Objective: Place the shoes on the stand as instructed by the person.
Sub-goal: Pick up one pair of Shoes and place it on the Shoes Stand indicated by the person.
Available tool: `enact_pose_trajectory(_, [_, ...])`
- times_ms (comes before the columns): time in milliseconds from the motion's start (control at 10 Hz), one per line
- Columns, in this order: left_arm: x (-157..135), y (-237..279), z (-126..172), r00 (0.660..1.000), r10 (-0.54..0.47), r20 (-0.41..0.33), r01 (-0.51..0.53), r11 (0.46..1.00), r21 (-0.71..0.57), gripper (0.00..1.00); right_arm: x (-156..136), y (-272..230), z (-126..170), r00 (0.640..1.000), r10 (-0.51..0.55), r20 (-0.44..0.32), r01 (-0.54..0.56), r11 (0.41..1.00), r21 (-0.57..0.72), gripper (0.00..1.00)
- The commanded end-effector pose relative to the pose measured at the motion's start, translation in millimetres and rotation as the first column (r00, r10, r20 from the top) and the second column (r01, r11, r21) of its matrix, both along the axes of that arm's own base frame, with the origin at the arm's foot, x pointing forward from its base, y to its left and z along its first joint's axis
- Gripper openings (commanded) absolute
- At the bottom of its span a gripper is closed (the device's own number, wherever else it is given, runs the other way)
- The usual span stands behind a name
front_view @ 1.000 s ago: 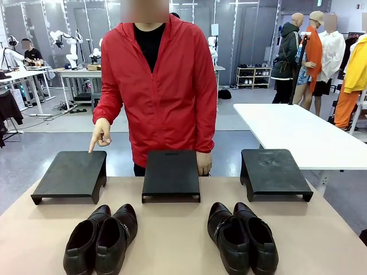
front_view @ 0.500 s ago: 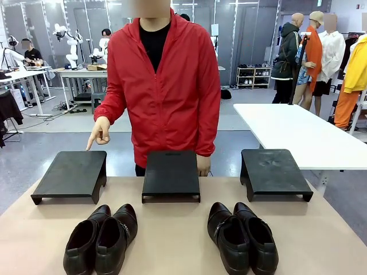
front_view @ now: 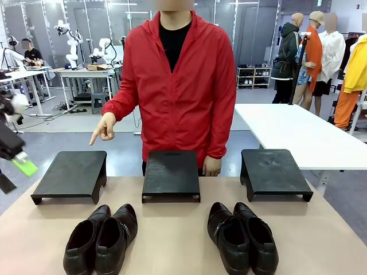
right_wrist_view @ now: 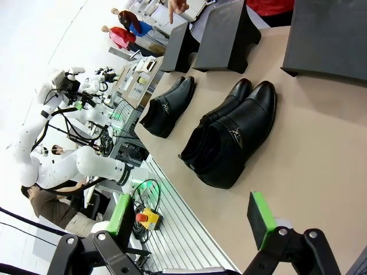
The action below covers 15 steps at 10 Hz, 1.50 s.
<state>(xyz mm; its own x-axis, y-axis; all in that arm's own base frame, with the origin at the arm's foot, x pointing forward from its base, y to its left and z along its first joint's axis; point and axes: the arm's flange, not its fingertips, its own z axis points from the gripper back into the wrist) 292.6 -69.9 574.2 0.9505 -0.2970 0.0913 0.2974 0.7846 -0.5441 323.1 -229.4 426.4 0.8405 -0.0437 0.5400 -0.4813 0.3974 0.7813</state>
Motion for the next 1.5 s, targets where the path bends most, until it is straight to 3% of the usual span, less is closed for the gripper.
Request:
enact_pose_trajectory(0, [7,-20,-10,0.999,0.027,0.021,-0.030,0.986,0.161,1.00,1,-1,2,1.000,-0.002,0.011,0.002,1.000,0.013,1.00])
enact_pose_trajectory(200, [5,-62,-44,0.995,0.088,0.056,-0.101,0.951,0.294,1.00,1,-1,2,1.000,-0.002,0.011,0.002,1.000,0.013,1.00])
enact_pose_trajectory(600, [5,-104,-97,0.976,0.197,0.096,-0.219,0.898,0.381,1.00,1,-1,2,1.000,-0.002,0.011,0.002,1.000,0.013,1.00])
enact_pose_trajectory(1000, [16,-122,-140,0.946,0.287,0.151,-0.324,0.867,0.378,1.00,1,-1,2,1.000,-0.002,0.011,0.002,1.000,0.013,1.00])
enact_pose_trajectory(1400, [32,-127,-178,0.931,0.322,0.172,-0.365,0.832,0.418,1.00,1,-1,2,1.000,-0.002,0.011,0.002,1.000,0.013,1.00])
